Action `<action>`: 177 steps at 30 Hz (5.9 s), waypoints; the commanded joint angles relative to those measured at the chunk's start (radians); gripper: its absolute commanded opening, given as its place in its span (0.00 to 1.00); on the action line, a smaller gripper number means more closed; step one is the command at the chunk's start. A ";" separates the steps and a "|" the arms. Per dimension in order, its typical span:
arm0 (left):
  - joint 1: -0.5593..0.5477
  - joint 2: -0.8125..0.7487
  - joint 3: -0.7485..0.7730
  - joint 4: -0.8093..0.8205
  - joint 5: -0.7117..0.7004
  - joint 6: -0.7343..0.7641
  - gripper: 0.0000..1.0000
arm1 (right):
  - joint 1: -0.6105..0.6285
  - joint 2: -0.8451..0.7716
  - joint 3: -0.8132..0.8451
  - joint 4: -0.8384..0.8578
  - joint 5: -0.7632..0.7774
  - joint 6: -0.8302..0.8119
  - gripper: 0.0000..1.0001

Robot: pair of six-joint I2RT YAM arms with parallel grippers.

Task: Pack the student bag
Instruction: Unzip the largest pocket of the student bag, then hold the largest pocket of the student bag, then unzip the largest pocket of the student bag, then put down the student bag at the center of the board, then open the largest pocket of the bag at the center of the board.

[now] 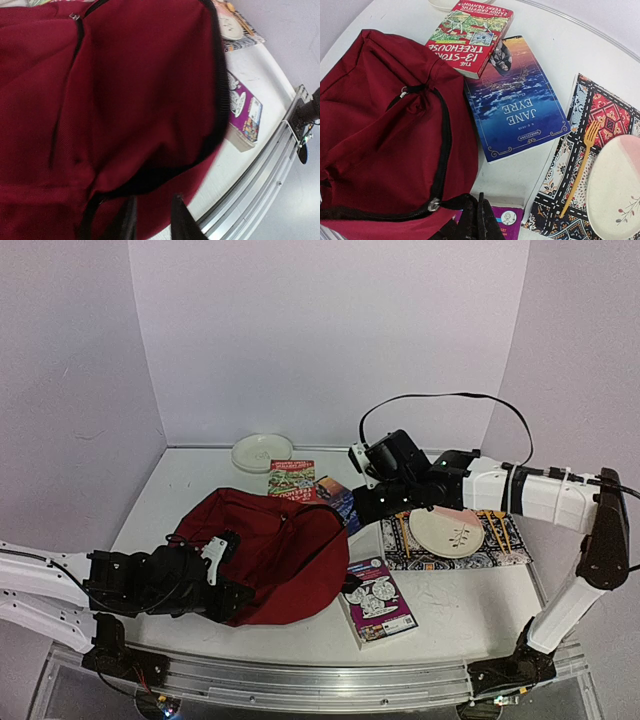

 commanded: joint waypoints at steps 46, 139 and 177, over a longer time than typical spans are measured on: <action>0.032 0.666 0.479 0.354 0.090 0.163 0.00 | 0.069 -0.020 -0.015 0.057 0.005 0.002 0.00; 0.038 0.458 0.454 -0.101 0.014 -0.125 0.84 | 0.049 0.054 -0.124 0.144 -0.399 0.416 0.80; 0.161 0.590 0.541 -0.158 0.110 -0.120 0.50 | 0.103 0.109 -0.108 0.144 -0.393 0.409 0.81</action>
